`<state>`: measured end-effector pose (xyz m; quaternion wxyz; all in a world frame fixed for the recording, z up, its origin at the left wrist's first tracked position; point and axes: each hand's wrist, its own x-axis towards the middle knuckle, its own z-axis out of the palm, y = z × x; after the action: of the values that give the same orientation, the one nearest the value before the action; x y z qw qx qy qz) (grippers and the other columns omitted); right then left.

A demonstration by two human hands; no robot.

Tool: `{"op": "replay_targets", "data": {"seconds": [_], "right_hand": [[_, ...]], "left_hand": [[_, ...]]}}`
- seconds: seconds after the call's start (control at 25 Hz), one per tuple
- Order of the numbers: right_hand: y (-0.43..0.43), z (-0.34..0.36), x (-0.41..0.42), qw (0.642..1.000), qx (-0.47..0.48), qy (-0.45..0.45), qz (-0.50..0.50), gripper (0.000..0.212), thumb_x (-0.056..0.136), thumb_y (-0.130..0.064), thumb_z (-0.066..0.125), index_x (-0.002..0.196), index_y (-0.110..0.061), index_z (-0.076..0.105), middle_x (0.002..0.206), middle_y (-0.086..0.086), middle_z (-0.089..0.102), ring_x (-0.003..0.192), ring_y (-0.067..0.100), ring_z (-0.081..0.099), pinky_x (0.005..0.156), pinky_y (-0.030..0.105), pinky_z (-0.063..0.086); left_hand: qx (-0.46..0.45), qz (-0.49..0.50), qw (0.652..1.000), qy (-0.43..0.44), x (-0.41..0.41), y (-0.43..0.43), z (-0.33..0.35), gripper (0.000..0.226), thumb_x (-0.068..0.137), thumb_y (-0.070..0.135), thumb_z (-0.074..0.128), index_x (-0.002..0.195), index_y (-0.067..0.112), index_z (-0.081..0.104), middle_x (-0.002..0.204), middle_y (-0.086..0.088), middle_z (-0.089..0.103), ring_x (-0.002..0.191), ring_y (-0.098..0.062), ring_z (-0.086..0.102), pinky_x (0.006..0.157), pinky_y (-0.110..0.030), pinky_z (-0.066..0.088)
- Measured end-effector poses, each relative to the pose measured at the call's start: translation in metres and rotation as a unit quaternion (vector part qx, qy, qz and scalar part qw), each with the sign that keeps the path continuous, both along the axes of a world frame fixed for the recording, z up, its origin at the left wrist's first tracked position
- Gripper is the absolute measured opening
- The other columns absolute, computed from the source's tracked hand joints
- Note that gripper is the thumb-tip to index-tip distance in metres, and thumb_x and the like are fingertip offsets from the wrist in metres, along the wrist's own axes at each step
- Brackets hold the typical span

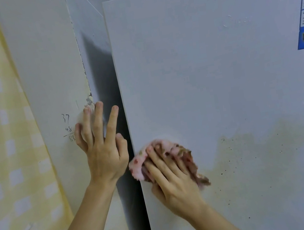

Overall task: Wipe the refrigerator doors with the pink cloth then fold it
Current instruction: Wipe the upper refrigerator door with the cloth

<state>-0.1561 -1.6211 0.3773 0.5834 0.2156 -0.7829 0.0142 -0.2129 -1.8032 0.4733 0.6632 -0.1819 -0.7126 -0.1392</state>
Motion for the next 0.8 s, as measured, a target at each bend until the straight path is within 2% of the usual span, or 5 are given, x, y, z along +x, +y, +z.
{"op": "replay_targets", "data": {"seconds": [0.12, 0.32, 0.52, 0.68, 0.8], "right_hand": [[0.019, 0.01, -0.004, 0.997, 0.07, 0.034, 0.015, 0.056, 0.095, -0.009, 0.068, 0.149, -0.014, 0.057, 0.165, 0.007, 0.039, 0.153, 0.024, 0.038, 0.132, 0.039, 0.013], [0.002, 0.083, -0.016, 0.991, 0.021, 0.122, -0.045, 0.046, 0.106, -0.032, 0.062, 0.152, -0.028, 0.055, 0.164, 0.001, 0.043, 0.156, 0.027, 0.032, 0.125, 0.066, 0.014], [-0.029, 0.094, -0.022, 0.986, -0.11, 0.122, 0.017, 0.043, 0.105, -0.014, 0.061, 0.148, -0.017, 0.059, 0.162, 0.009, 0.044, 0.155, 0.027, 0.035, 0.13, 0.051, 0.019], [-0.008, 0.025, -0.012, 0.998, -0.015, 0.055, 0.02, 0.051, 0.104, -0.009, 0.054, 0.154, -0.013, 0.05, 0.166, 0.009, 0.037, 0.159, 0.025, 0.028, 0.132, 0.047, 0.016], [0.017, 0.009, -0.002, 0.999, 0.021, 0.034, 0.007, 0.053, 0.101, -0.01, 0.053, 0.154, -0.011, 0.049, 0.167, 0.009, 0.035, 0.159, 0.025, 0.026, 0.132, 0.048, 0.016]], "left_hand": [[-0.002, 0.001, 1.0, 0.007, -0.002, -0.001, 0.0, 0.07, 0.092, 0.011, 0.05, 0.16, 0.021, 0.038, 0.168, -0.014, 0.033, 0.158, -0.037, 0.021, 0.125, -0.064, 0.014], [0.005, -0.022, 1.0, -0.003, -0.002, -0.003, -0.001, 0.071, 0.097, 0.014, 0.051, 0.163, 0.024, 0.028, 0.169, -0.013, 0.031, 0.16, -0.034, 0.017, 0.127, -0.059, 0.011], [0.01, -0.026, 0.999, -0.021, -0.001, -0.006, -0.002, 0.058, 0.103, 0.02, 0.038, 0.16, 0.021, 0.033, 0.169, -0.013, 0.032, 0.16, -0.033, 0.018, 0.126, -0.059, 0.012], [-0.009, -0.007, 1.0, 0.002, -0.002, -0.006, -0.005, 0.06, 0.101, 0.014, 0.042, 0.16, 0.02, 0.036, 0.168, -0.016, 0.032, 0.158, -0.036, 0.022, 0.125, -0.061, 0.014], [-0.026, -0.009, 0.999, 0.017, 0.005, 0.005, -0.008, 0.061, 0.099, 0.011, 0.047, 0.159, 0.021, 0.04, 0.168, -0.013, 0.033, 0.157, -0.037, 0.025, 0.126, -0.059, 0.017]]}}
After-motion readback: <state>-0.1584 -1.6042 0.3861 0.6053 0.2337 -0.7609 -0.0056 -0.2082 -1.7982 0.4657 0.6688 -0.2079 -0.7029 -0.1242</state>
